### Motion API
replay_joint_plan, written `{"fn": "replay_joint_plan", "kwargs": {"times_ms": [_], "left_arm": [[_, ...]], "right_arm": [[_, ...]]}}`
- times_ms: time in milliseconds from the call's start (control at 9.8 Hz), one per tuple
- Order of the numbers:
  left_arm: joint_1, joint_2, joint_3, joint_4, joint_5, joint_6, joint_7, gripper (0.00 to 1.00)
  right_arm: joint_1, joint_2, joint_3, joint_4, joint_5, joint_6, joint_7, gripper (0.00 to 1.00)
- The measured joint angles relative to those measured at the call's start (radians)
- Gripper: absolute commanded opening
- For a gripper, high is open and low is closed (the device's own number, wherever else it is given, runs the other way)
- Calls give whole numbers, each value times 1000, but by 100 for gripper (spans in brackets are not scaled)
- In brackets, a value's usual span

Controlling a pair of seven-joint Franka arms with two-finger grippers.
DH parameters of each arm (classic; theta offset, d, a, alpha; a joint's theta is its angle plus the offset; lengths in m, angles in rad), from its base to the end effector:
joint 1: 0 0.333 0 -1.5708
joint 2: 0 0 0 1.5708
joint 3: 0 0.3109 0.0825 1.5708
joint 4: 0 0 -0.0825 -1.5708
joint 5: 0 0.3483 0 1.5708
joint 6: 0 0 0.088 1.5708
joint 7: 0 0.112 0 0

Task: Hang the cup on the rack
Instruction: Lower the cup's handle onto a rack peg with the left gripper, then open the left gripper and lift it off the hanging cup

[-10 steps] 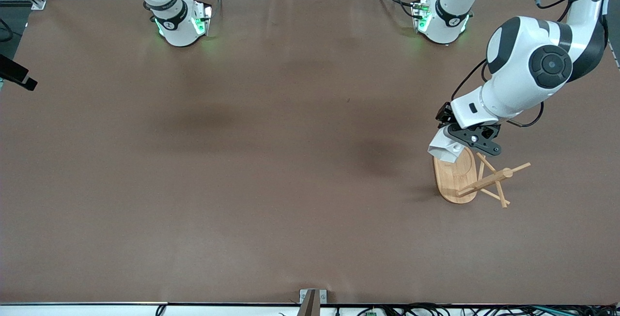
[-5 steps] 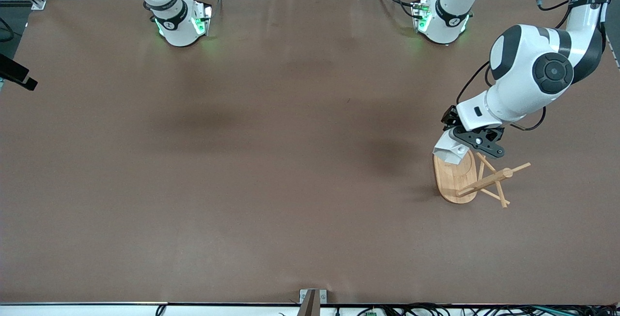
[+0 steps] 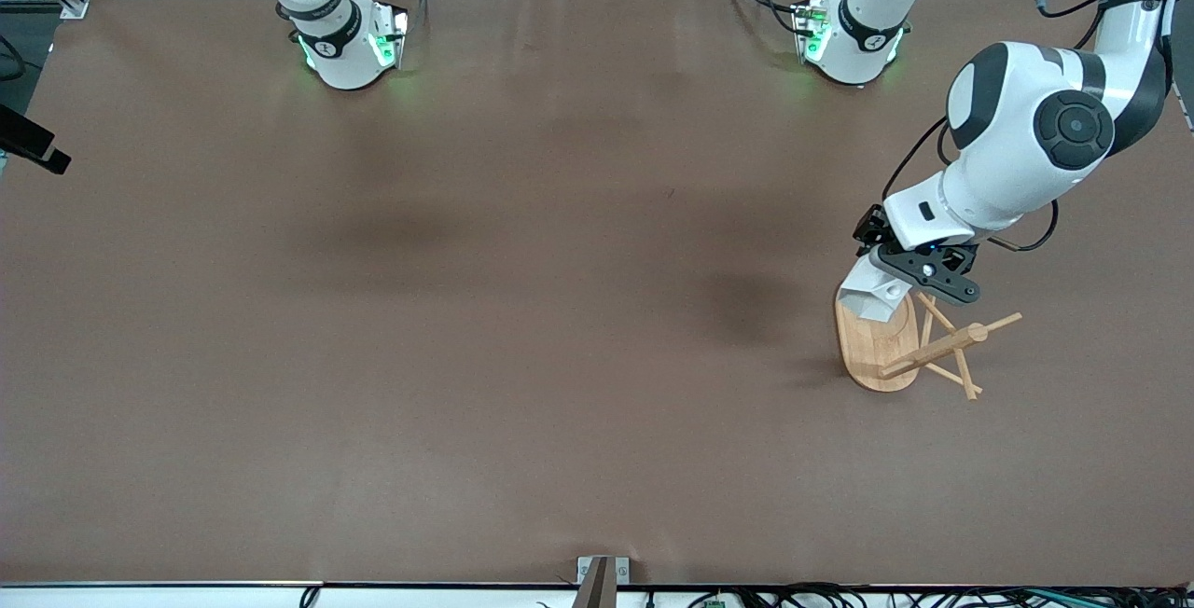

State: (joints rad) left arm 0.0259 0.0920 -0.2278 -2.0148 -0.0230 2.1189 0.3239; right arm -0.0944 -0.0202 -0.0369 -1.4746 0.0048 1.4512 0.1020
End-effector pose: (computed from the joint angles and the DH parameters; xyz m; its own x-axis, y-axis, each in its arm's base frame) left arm 0.5307 -0.1075 0.4184 0.8713 -0.4901 0.0263 -0.4908 -0.8706 0.0339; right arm 0.4960 -0.0651 0.6556 0.9730 -0.2306 -0.0038 -0.2306 -0.9730 -0.0052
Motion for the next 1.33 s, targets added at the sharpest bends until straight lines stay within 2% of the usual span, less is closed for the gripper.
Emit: {"fn": "replay_joint_plan", "kwargs": {"times_ms": [816,1020,1224,1327], "left_arm": [[34,23,4,0,-28,28,0,9],[41,29,5,1,-28,36,0,11],[51,44,5,2,-28,53,0,18],[58,54,6,5,-28,61,0,34]], "right_arm": [[-1,3,-1,0,-2,0,-49,100],[-1,4,-1,0,-2,0,-49,100],[-1,4,-1,0,-2,0,-50,100],[-1,4,-1,0,-2,0,-51,100]]}}
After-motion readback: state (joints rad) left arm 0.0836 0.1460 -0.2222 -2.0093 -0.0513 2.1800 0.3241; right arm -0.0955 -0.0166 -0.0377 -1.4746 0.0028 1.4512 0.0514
